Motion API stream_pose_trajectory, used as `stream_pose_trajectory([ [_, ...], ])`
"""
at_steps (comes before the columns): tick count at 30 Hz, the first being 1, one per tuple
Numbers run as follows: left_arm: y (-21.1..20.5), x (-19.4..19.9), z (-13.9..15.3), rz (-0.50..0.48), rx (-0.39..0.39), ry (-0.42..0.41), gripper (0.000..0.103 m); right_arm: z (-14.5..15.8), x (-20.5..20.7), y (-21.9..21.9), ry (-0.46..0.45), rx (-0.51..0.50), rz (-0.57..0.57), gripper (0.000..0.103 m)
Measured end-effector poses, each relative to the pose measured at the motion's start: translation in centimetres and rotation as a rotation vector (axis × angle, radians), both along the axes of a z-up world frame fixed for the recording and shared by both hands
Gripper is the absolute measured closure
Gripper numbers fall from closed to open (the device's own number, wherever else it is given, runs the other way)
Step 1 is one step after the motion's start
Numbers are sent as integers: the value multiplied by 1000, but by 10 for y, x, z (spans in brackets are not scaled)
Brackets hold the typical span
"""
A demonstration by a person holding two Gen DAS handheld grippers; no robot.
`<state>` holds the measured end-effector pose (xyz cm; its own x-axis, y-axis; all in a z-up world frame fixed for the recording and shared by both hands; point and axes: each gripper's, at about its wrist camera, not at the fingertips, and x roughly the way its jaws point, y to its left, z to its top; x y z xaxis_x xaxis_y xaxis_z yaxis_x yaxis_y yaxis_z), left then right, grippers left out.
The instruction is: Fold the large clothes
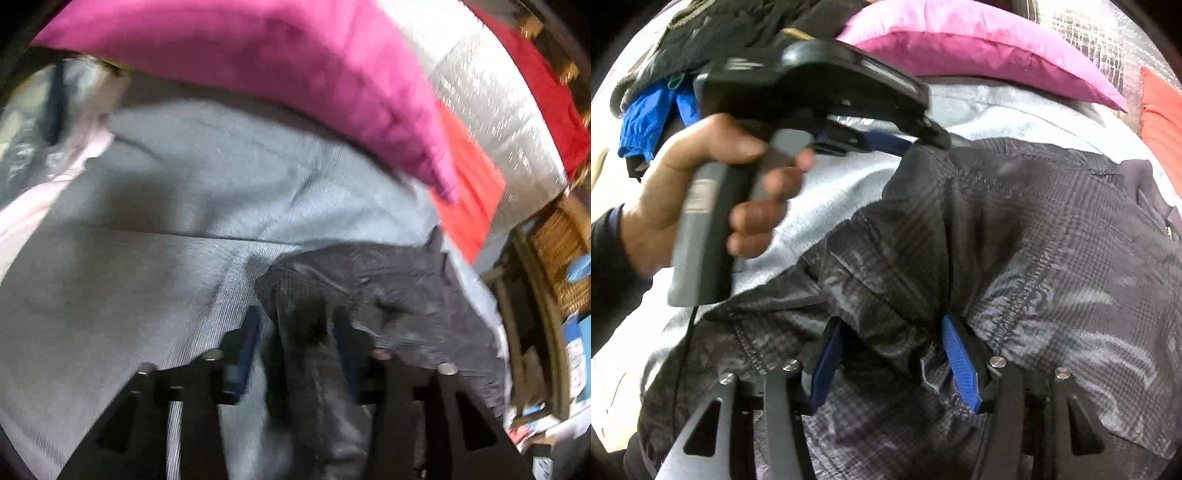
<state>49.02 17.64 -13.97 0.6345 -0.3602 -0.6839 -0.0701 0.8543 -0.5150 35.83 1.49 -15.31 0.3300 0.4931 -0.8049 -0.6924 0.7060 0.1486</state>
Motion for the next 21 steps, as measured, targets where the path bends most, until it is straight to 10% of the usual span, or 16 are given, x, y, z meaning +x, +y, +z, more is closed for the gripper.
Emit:
stream_pose_trajectory([
  [6,-25,-69,16,-72,111,-112,47,50,0,-85,23,275,-149,44],
  [10,-47,-78,-15,-113,266,-12,56,42,34,-168,99,343,-391,44],
  [14,-45,-73,-22,-53,217,41,54,9,61,-217,272,430,-525,44],
  [21,-21,-153,39,44,144,-90,21,63,8,-209,108,411,-462,44],
])
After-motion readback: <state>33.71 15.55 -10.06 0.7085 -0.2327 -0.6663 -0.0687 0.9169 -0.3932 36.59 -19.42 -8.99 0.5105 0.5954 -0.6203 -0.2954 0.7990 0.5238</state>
